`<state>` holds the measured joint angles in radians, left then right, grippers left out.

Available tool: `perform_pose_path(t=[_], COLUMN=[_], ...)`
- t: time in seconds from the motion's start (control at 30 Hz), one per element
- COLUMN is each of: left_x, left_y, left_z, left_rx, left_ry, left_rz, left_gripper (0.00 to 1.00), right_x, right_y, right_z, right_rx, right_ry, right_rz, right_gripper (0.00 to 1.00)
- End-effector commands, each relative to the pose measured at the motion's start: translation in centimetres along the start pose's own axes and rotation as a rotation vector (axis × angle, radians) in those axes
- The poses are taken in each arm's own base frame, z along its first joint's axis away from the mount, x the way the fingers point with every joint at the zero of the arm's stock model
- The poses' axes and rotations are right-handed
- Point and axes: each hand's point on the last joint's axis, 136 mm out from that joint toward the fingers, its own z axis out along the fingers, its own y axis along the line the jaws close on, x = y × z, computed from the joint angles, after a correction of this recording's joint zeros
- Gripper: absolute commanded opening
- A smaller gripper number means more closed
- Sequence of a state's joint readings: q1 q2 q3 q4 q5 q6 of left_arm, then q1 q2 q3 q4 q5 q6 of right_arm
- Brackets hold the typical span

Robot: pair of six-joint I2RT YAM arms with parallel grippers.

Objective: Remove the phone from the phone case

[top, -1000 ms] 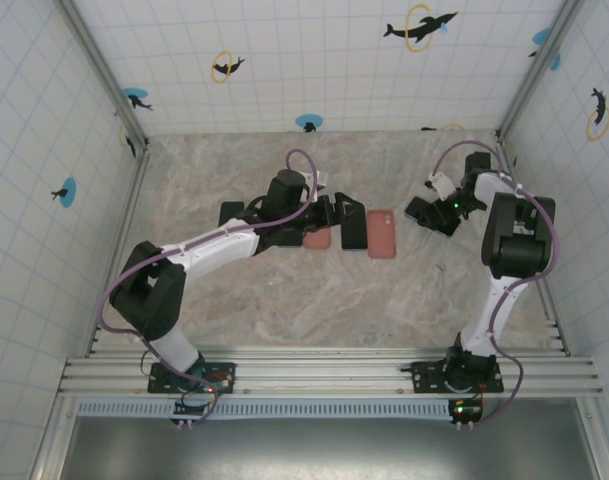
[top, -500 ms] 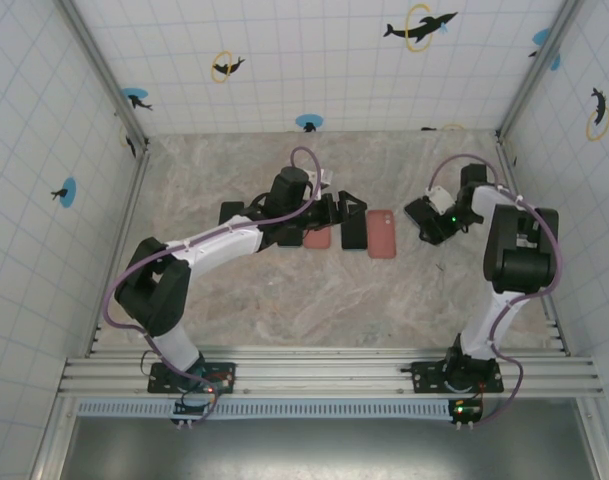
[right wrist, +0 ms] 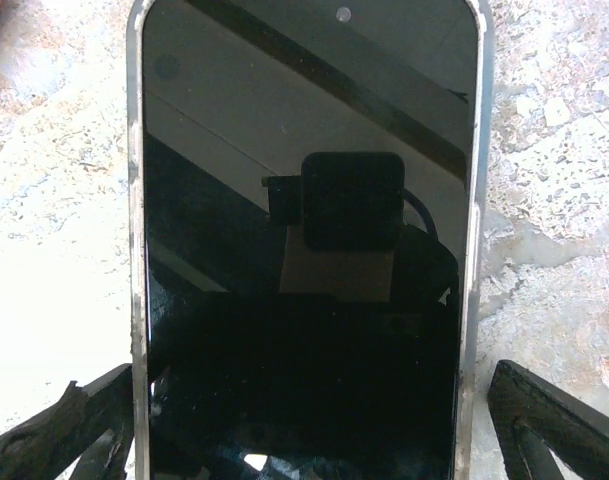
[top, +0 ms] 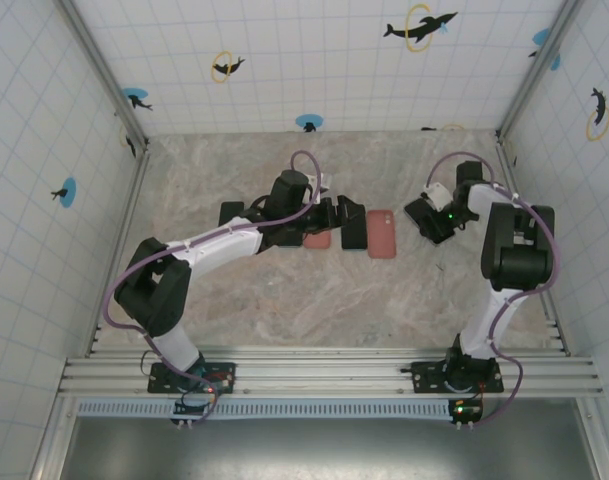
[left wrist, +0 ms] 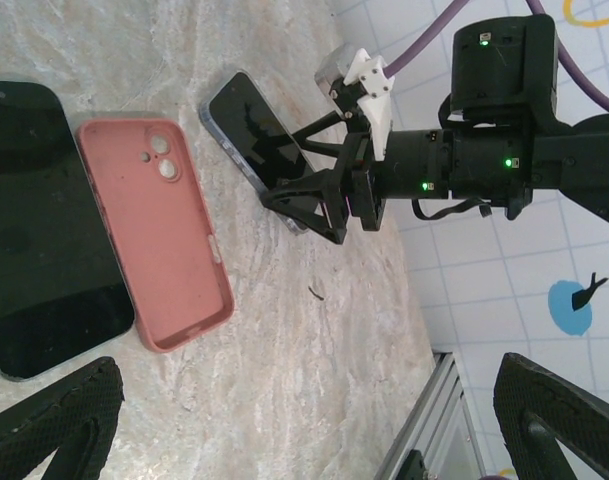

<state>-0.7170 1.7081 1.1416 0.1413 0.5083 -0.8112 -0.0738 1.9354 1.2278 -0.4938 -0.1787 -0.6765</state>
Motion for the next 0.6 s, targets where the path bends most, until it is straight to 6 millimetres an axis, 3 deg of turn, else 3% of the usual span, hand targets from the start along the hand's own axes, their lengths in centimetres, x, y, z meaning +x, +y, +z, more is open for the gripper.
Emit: perform_pose_path(t=[0.0, 0.13, 0.3, 0.43, 0.57], left_x=[-0.3, -0.3, -0.1, -0.1, -0.1], left_y=[-0.2, -0.1, 0.0, -0.1, -0.1], left_z=[-0.7, -0.6, -0.6, -0.6, -0.7], left_rx=[-0.003, -0.005, -0.008, -0.006, -0.007], left_ry=[-0.012, -0.009, -0.002, -0.003, -0.004], left_rz=[0.019, 0.020, 0.019, 0.024, 0.025], left_gripper=[0.98, 0.98, 0.98, 0.97, 0.98], right_x=[2.8, 3.2, 3.9, 3.3, 2.6], right_y=[0.7, 1.1, 1.1, 1.2, 0.9], right_z=[2.2, 2.4, 2.5, 2.2, 1.4], right_rx=[0.001, 0.014, 0.027, 0.026, 0.050], right_ry=[0.132, 0.159, 0.187, 0.153, 0.134], right_rz=[0.018, 0.002, 0.017, 0.034, 0.046], right_gripper=[0.91, 0.89, 0.80, 0.68, 0.64])
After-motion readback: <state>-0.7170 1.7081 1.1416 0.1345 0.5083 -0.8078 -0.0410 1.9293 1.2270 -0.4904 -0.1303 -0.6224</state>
